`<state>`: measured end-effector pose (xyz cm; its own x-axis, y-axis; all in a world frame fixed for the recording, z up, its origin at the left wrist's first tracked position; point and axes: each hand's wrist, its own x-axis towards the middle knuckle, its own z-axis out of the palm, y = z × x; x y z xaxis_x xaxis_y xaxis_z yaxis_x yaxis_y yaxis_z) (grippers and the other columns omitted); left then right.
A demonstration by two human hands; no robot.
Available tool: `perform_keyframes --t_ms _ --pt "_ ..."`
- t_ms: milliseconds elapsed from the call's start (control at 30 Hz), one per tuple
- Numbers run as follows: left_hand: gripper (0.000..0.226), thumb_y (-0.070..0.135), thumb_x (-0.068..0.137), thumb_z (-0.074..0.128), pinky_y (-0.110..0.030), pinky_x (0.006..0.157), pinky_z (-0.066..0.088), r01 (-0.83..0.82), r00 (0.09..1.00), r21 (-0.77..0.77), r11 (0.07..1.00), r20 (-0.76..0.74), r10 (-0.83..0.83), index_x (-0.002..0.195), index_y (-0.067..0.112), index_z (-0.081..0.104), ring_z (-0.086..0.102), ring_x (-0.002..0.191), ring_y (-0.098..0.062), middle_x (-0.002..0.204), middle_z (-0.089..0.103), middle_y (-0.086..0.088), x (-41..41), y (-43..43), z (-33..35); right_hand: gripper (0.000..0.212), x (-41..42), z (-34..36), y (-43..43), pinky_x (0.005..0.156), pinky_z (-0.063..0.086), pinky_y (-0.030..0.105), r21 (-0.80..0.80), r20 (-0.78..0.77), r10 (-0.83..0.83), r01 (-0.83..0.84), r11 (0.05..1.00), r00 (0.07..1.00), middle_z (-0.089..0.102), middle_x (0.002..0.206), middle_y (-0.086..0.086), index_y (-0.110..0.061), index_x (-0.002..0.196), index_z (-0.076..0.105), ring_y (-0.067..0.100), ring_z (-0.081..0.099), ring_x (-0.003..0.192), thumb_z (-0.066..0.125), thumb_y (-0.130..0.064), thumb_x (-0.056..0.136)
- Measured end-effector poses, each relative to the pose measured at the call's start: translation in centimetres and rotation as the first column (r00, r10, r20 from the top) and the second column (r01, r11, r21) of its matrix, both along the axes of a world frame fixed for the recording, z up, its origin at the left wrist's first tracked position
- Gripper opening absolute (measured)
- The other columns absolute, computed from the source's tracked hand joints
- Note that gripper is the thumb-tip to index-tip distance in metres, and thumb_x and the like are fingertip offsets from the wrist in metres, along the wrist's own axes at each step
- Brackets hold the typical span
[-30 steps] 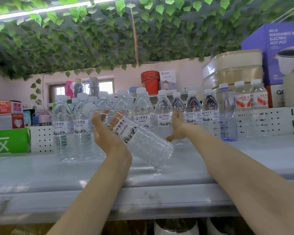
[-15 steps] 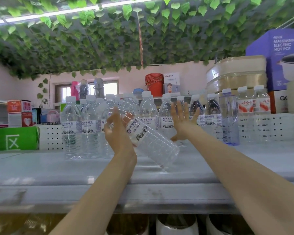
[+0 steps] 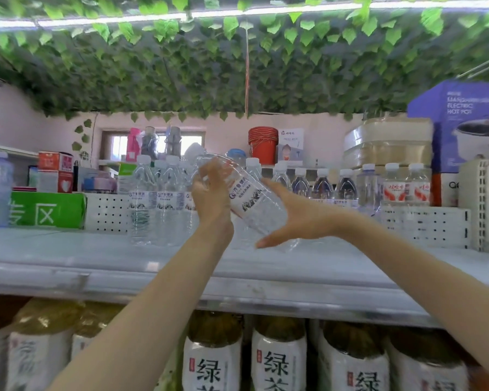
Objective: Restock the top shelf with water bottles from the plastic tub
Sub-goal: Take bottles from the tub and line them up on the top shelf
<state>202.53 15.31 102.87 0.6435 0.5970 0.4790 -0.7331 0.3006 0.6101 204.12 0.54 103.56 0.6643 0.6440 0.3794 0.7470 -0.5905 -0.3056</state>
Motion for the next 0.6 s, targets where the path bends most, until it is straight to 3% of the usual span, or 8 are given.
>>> perform_keyframes --t_ms 67,133,200,300,333,433,500,600 --pt "0.050 0.044 0.091 0.051 -0.020 0.049 0.050 0.022 1.000 0.040 0.999 0.017 -0.023 0.125 0.007 0.049 0.062 0.061 -0.007 0.086 0.062 0.000 -0.7 -0.2 0.4 0.099 -0.8 -0.2 0.1 0.104 0.043 0.035 0.067 0.068 0.036 -0.041 0.997 0.997 0.047 0.141 0.001 -0.023 0.147 0.013 0.017 0.054 0.116 0.080 -0.029 0.074" --pt "0.046 0.046 0.093 0.046 -0.022 0.053 0.050 0.076 0.997 0.116 0.990 0.015 -0.079 0.122 0.010 0.050 0.063 0.069 -0.009 0.093 0.062 -0.001 -1.6 -0.3 0.7 0.089 -1.0 -0.5 -0.3 0.093 0.050 0.030 0.115 0.069 0.065 -0.073 0.991 0.995 0.056 0.130 -0.001 -0.022 0.143 0.020 0.014 0.063 0.103 0.078 -0.023 0.076" --pt "0.040 0.049 0.096 0.036 -0.027 0.070 0.050 0.090 0.996 0.264 0.960 -0.014 -0.090 0.115 0.019 0.054 0.064 0.087 -0.012 0.102 0.064 0.002 -2.2 -0.4 0.6 0.087 -1.0 -0.7 -1.0 0.091 0.051 0.030 0.160 0.084 0.061 -0.074 0.984 0.995 0.057 0.126 -0.004 -0.022 0.143 0.023 0.014 0.065 0.100 0.078 -0.021 0.076" --pt "0.062 0.058 0.096 0.015 -0.036 0.099 0.035 0.007 0.998 0.555 0.832 -0.059 0.032 0.135 0.018 0.042 0.045 0.124 -0.019 0.133 0.049 -0.001 -2.6 0.5 -0.7 0.083 -0.3 -0.7 -2.0 0.093 0.050 0.035 0.265 0.088 -0.001 -0.023 0.964 0.996 0.058 0.117 -0.009 -0.020 0.140 0.030 0.010 0.063 0.097 0.080 -0.022 0.074" --pt "0.074 0.063 0.092 0.006 -0.034 0.100 0.031 -0.091 0.986 0.709 0.699 -0.034 0.163 0.138 0.014 0.037 0.039 0.128 -0.020 0.136 0.043 -0.001 -2.6 1.0 -1.5 0.081 0.3 -0.7 -2.2 0.093 0.050 0.036 0.318 0.069 -0.029 0.006 0.948 0.997 0.059 0.113 -0.010 -0.020 0.138 0.033 0.010 0.062 0.096 0.081 -0.023 0.073" --pt "0.106 0.079 0.072 -0.013 -0.040 0.108 0.025 -0.219 0.815 0.975 -0.046 0.209 0.540 0.145 0.011 0.025 0.025 0.136 -0.026 0.151 0.025 -0.006 -1.4 3.2 -4.5 0.075 2.5 -1.0 -2.4 0.089 0.050 0.035 0.485 -0.004 -0.104 0.092 0.870 0.995 0.061 0.113 -0.003 -0.018 0.132 0.039 0.015 0.061 0.100 0.081 -0.030 0.071" --pt "0.088 0.075 0.082 -0.001 -0.039 0.111 0.017 -0.163 0.761 0.964 -0.210 0.259 0.595 0.149 0.020 0.016 0.018 0.140 -0.021 0.155 0.018 -0.001 -1.1 3.6 -6.0 0.072 4.2 -1.3 -2.1 0.082 0.050 0.033 0.600 -0.088 -0.116 0.145 0.786 0.989 0.063 0.112 0.001 -0.016 0.126 0.043 0.016 0.062 0.098 0.083 -0.035 0.069" --pt "0.091 0.071 0.072 -0.008 -0.037 0.112 0.015 -0.175 0.761 0.938 -0.298 0.321 0.564 0.149 0.028 0.013 0.017 0.141 -0.017 0.155 0.018 0.002 -1.2 3.5 -7.2 0.074 6.4 -1.7 -1.2 0.086 0.043 0.031 0.729 -0.260 -0.077 0.248 0.638 0.963 0.055 0.114 0.004 -0.008 0.127 0.034 0.017 0.055 0.101 0.082 -0.020 0.072"
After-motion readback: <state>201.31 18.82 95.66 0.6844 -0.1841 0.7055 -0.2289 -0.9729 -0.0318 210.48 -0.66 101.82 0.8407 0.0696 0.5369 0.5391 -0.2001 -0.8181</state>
